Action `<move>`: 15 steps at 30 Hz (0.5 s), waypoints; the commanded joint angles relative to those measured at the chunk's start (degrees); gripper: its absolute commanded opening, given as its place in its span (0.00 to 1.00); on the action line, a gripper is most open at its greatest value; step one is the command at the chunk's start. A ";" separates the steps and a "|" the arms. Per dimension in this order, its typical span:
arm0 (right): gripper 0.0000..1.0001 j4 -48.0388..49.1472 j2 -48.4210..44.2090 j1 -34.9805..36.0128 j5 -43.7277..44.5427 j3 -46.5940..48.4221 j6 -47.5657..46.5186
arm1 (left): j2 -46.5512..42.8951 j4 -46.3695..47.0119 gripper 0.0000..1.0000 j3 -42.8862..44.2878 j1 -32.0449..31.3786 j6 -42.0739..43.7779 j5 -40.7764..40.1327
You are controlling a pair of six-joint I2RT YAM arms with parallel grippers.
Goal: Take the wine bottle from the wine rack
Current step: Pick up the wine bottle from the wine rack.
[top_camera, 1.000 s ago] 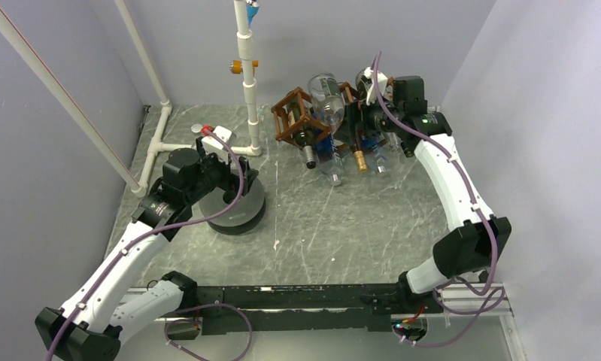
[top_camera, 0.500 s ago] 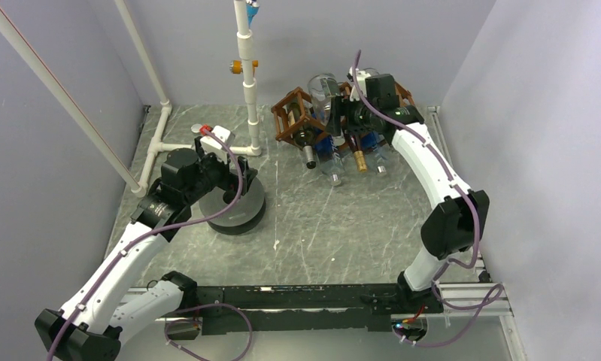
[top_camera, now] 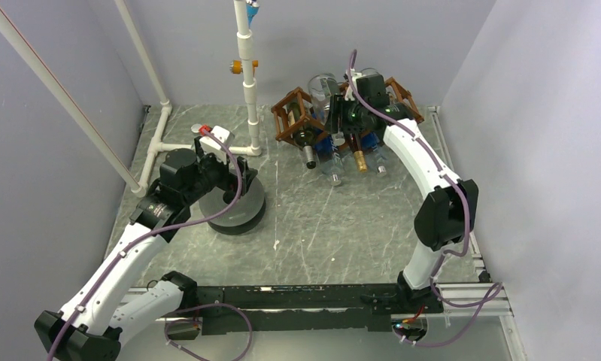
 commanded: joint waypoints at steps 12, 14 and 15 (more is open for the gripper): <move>0.58 3.23 3.66 1.26 2.35 3.82 4.79 | -1.13 3.29 0.99 -0.06 0.67 0.30 1.72; 0.58 3.25 3.90 1.53 2.60 3.91 5.01 | -1.21 3.29 0.99 -0.06 0.75 0.30 1.72; 0.58 3.25 3.98 1.60 2.62 3.88 5.05 | -1.21 3.33 0.99 -0.18 0.75 0.30 1.72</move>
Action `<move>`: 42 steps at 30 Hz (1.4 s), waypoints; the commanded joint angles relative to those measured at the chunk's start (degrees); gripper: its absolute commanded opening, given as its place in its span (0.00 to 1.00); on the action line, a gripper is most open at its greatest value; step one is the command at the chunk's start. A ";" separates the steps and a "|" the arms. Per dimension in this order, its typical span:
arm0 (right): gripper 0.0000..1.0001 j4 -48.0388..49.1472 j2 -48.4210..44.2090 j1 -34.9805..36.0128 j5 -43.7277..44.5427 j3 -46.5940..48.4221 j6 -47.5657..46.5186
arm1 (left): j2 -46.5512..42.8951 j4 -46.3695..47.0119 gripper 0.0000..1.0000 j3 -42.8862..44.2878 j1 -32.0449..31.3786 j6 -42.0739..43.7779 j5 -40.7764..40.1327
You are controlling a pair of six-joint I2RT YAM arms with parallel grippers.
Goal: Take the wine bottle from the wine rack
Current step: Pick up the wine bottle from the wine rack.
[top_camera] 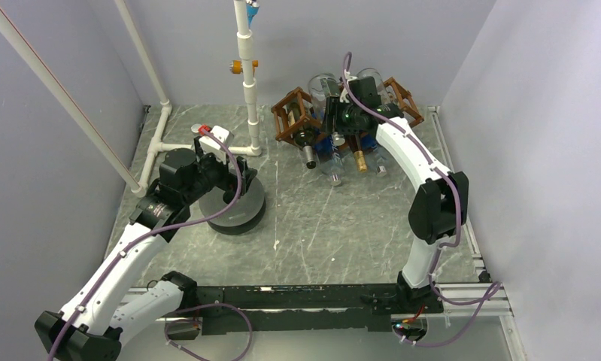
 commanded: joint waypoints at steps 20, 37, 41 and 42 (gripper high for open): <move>0.30 2.97 -0.20 0.89 1.99 1.17 3.28 | -1.49 3.31 0.99 -0.14 0.62 0.30 1.59; 0.00 6.82 -5.99 -2.96 -9.15 1.60 4.35 | -1.41 3.40 0.99 -0.13 0.71 0.21 1.85; 0.00 6.78 -6.55 -3.20 -9.99 3.04 3.41 | -1.55 3.40 0.99 -0.17 0.71 0.21 1.85; 0.00 6.72 -6.74 -3.24 -9.94 3.51 3.14 | -1.56 3.40 0.99 -0.14 0.71 0.21 1.83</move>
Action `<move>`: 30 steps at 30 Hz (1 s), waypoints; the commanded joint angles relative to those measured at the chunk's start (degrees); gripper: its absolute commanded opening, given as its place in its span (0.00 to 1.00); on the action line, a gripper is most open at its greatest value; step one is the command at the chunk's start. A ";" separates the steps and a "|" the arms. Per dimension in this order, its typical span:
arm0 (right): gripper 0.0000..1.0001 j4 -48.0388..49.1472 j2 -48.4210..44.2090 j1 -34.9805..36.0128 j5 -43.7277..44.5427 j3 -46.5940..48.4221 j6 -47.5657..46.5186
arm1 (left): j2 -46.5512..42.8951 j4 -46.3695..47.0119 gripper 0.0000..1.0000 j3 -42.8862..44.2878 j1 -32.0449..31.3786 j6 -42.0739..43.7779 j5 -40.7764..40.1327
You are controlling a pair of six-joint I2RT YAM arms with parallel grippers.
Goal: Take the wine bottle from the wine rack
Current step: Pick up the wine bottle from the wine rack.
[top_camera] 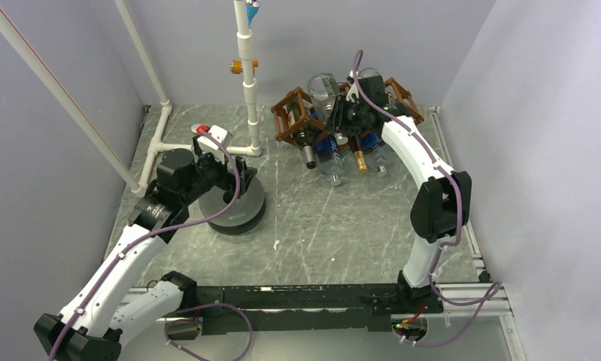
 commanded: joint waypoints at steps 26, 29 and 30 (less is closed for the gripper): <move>0.00 9.34 -10.63 -5.89 -15.45 6.63 1.95 | -1.04 2.75 0.99 -0.30 0.38 0.14 0.89; 0.00 9.49 -11.47 -5.97 -17.06 6.61 1.78 | -1.04 2.77 0.99 -0.35 0.43 0.08 1.00; 0.00 9.52 -11.78 -5.96 -17.66 6.58 1.72 | -1.04 2.84 0.99 -0.31 0.39 0.06 1.07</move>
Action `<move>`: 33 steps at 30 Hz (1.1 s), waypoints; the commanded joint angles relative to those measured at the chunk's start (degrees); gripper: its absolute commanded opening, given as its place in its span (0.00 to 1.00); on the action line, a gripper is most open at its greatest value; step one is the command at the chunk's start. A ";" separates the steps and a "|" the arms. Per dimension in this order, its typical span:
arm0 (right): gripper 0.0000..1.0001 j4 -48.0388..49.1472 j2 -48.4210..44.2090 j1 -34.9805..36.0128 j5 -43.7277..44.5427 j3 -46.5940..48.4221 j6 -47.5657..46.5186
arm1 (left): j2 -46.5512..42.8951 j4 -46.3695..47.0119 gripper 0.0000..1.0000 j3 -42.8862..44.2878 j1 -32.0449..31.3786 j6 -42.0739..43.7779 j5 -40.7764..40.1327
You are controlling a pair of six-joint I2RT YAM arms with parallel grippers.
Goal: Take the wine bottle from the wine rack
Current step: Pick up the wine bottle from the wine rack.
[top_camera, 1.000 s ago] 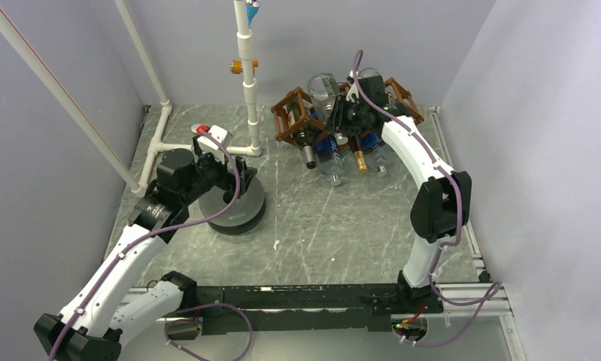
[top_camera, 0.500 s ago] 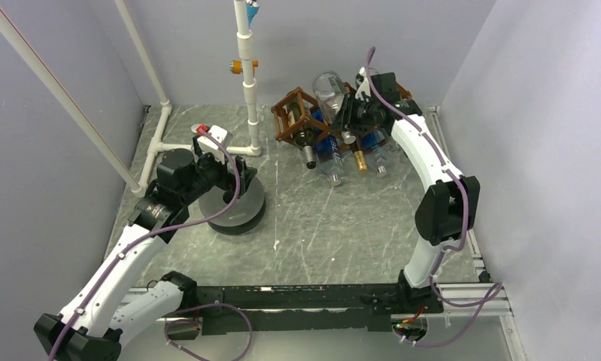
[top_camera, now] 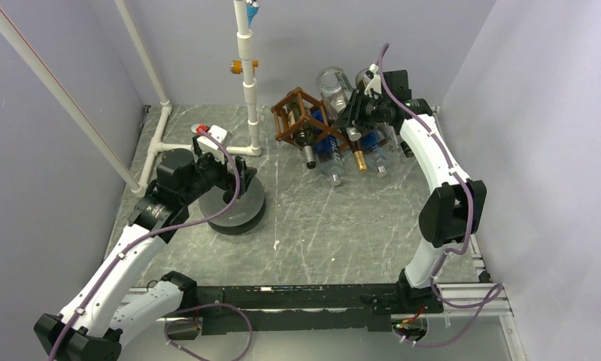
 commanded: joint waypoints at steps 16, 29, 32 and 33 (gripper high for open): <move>0.00 17.01 -16.11 0.09 -17.60 -3.00 -0.89 | -2.91 5.06 0.99 -1.50 0.45 1.13 5.38; 0.00 15.39 -23.83 0.19 -29.99 -12.45 -6.57 | -5.62 7.46 0.99 -3.13 0.45 1.91 9.90; 0.00 12.70 -25.31 0.51 -31.70 -13.81 -9.39 | -5.86 7.78 0.99 -3.31 0.45 1.99 10.72; 0.00 11.90 -25.86 0.67 -32.36 -14.38 -10.42 | -6.07 7.90 0.99 -3.35 0.45 1.96 10.94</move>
